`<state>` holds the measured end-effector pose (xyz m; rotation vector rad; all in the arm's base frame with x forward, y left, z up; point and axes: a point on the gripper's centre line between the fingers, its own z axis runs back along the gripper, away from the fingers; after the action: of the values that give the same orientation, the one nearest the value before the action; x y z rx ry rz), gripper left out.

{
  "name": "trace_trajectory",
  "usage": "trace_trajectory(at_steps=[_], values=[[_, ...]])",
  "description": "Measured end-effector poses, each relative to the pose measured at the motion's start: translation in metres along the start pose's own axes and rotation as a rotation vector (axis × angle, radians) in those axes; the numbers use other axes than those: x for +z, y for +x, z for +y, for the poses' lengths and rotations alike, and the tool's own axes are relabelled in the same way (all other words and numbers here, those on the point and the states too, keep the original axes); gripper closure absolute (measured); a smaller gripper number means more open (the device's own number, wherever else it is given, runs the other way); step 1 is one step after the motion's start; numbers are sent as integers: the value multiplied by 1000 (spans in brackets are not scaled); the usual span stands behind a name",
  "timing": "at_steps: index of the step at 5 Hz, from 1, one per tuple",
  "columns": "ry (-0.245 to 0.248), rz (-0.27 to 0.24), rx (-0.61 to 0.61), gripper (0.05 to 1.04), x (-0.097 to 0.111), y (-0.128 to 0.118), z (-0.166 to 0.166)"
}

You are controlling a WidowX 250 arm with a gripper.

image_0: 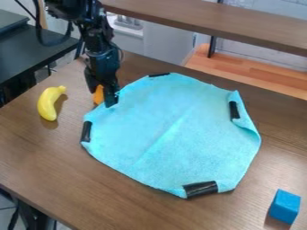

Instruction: Put the orange figure to bottom left of the cloth

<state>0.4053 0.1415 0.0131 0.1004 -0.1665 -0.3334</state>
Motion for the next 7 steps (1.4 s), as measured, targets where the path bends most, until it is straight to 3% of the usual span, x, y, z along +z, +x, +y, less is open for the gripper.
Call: trace_trajectory(at_steps=[1, 3, 5, 6, 7], values=[[8, -11, 5, 118, 7, 9, 6], [11, -5, 18, 640, 7, 12, 10], [20, 47, 16, 646, 8, 5, 11], [-9, 44, 9, 647, 8, 4, 8], [-27, 23, 6, 646, 24, -3, 4]])
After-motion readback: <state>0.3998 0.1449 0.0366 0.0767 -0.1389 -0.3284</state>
